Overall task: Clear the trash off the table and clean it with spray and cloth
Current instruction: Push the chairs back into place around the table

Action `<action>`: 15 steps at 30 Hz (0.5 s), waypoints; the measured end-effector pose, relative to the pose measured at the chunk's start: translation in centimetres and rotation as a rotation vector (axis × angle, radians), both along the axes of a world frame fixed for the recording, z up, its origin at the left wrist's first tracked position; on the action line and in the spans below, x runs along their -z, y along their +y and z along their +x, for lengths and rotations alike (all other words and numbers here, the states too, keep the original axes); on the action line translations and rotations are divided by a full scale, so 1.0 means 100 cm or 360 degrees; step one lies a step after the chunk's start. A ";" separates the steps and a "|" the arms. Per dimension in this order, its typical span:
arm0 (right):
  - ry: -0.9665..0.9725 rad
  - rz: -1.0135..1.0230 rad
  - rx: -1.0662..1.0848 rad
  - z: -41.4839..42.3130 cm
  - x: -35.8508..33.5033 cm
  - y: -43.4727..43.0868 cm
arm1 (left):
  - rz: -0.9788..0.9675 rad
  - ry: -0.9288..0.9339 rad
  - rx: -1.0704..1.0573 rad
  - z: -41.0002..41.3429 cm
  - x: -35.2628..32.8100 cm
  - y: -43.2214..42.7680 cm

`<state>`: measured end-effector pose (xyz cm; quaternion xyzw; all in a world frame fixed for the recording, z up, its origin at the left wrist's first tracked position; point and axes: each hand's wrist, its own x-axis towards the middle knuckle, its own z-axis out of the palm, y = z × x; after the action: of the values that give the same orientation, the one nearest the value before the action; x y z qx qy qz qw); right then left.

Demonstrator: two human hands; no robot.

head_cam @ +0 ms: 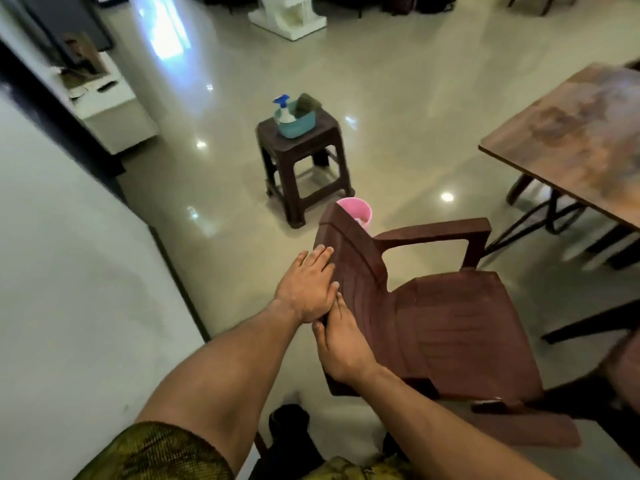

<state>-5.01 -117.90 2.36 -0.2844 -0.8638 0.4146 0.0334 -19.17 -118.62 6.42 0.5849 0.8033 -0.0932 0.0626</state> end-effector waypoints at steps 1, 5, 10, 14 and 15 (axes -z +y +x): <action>-0.0016 -0.0015 0.0080 -0.007 0.001 -0.001 | -0.0012 0.0029 0.0075 -0.009 0.001 0.007; -0.0191 0.0009 0.0459 -0.029 0.003 -0.022 | -0.0124 0.0082 0.0412 -0.027 0.010 0.027; -0.0616 0.0248 0.1011 -0.064 -0.011 -0.049 | -0.0432 0.0156 0.0891 -0.038 0.010 0.048; -0.0675 0.0544 0.1131 -0.074 -0.008 -0.057 | -0.0470 0.0128 0.1060 -0.043 0.002 0.054; -0.0700 0.0590 0.1103 -0.073 -0.009 -0.057 | -0.0448 0.0111 0.1070 -0.044 0.001 0.053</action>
<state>-12.26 -123.64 3.23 -0.6275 -0.7638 0.1469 0.0364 -23.58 -113.30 6.32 0.7985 0.5470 -0.2380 0.0810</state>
